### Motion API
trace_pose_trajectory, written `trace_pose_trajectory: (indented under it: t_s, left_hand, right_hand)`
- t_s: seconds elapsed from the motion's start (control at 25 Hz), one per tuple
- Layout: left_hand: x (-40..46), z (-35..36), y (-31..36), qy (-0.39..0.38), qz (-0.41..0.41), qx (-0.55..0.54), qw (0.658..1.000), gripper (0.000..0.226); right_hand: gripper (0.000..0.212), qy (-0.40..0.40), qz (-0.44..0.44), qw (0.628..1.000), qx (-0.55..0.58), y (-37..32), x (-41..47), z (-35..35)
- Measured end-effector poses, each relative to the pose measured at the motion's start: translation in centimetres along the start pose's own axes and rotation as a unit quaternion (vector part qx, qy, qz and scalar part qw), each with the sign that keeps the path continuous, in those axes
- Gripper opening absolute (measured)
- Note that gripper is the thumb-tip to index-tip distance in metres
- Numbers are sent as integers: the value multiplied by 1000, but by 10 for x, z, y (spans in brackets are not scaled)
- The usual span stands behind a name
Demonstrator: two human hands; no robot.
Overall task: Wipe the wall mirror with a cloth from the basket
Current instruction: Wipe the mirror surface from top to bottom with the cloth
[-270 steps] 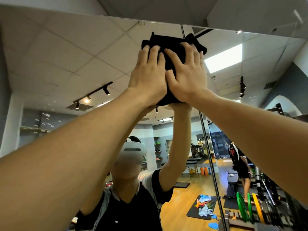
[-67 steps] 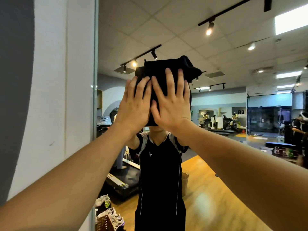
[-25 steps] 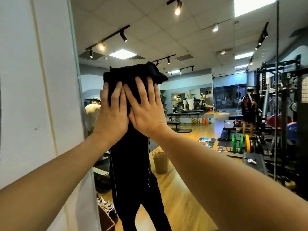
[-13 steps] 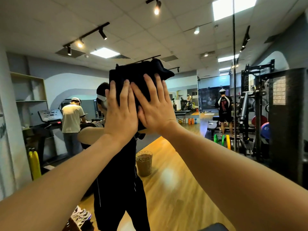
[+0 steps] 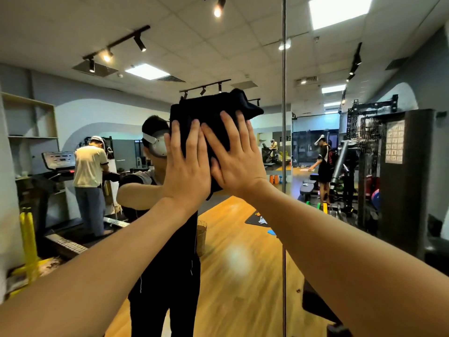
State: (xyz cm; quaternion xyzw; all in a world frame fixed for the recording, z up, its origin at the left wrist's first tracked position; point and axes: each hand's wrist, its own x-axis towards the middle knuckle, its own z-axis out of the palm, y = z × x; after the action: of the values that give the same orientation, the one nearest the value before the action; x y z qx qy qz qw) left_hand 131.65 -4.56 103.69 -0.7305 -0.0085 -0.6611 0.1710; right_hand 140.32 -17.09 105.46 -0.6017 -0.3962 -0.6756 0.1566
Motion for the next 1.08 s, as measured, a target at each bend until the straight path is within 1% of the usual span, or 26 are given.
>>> trace_pose_trajectory:
  t_s: [0.2, 0.32, 0.52, 0.68, 0.8, 0.96, 1.08]
  left_hand:
    - [14, 20, 45, 7, 22, -18, 1000, 57]
    - [25, 26, 60, -1, 24, -54, 998, 58]
    - [32, 40, 83, -34, 33, -22, 999, 60]
    - [31, 40, 89, -21, 29, -35, 999, 60]
    - [24, 39, 90, -9, 27, -13, 1000, 56]
    - [-3, 43, 99, -28, 21, 18, 999, 55]
    - [-40, 42, 104, -41, 34, 27, 998, 57]
  right_hand:
    - [59, 1, -3, 1000, -13, 50, -20, 0]
    - [60, 0, 22, 1000, -21, 66, -24, -3]
    - [59, -4, 28, 999, -24, 93, -33, -6]
    - [60, -10, 41, 999, -14, 93, -39, -6]
    - [60, -11, 48, 999, -1, 88, -45, -6]
    - [60, -18, 57, 998, 13, 81, -74, -8]
    - [62, -42, 61, 997, 20, 65, -113, -10]
